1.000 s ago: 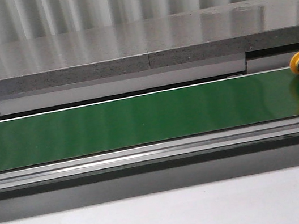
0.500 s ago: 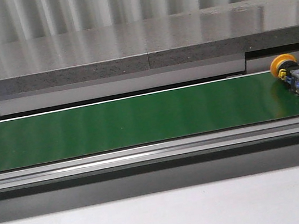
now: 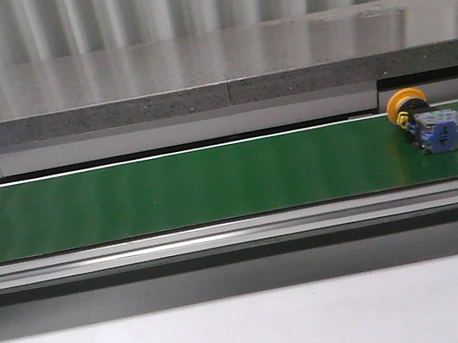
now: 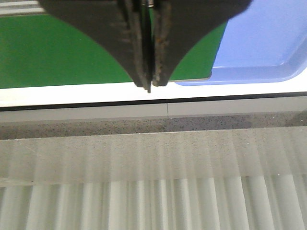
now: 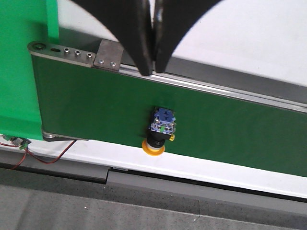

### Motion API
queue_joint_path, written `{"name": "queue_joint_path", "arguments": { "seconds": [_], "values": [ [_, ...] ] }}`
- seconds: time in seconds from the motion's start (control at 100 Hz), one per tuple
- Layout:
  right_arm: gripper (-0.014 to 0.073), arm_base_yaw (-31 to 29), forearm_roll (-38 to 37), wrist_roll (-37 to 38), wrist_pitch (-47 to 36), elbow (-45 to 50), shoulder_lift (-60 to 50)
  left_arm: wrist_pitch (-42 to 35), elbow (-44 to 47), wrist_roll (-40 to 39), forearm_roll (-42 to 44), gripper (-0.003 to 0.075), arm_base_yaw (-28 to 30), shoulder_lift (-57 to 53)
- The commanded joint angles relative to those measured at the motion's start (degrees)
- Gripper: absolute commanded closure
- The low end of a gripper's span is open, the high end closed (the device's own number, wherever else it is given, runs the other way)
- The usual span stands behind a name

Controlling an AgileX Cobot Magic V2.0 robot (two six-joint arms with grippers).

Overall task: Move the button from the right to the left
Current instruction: 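Let the belt carry the button toward the left arm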

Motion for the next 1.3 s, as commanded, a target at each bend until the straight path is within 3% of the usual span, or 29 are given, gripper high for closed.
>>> {"name": "queue_joint_path", "arguments": {
  "seconds": [0.0,0.28,0.33,0.48,0.55,0.81,1.16,1.29],
  "values": [
    [0.0662,0.09,0.46,-0.56,-4.77,-1.46,0.51,1.31,-5.52,-0.51,-0.28,0.074,0.03,3.44],
    [0.0662,0.09,0.46,-0.56,-4.77,-1.46,0.51,13.39,-13.65,-0.51,-0.94,0.0708,0.03,15.28],
    [0.0662,0.09,0.46,-0.56,-4.77,-1.46,0.51,14.19,-14.39,-0.51,-1.17,0.0642,0.03,17.42],
    [0.0662,0.09,0.46,-0.56,-4.77,-1.46,0.51,12.23,-15.45,-0.51,-1.52,0.0337,0.03,21.75],
    [0.0662,0.09,0.46,-0.56,-4.77,-1.46,0.51,9.74,-15.45,-0.51,-1.52,0.0275,0.03,22.74],
    [0.0662,0.09,0.59,-0.56,-4.73,-1.4,0.51,2.13,-15.76,-0.51,-3.09,0.0281,0.03,25.5],
    [0.0662,0.09,0.64,-0.56,-4.73,-1.4,0.51,7.08,-24.49,-0.51,-3.48,0.0278,0.03,40.22],
    [0.0662,0.09,0.64,-0.56,-4.73,-1.4,0.51,12.48,-29.57,-0.51,-3.48,0.0254,-0.12,46.94]
  ]
}}
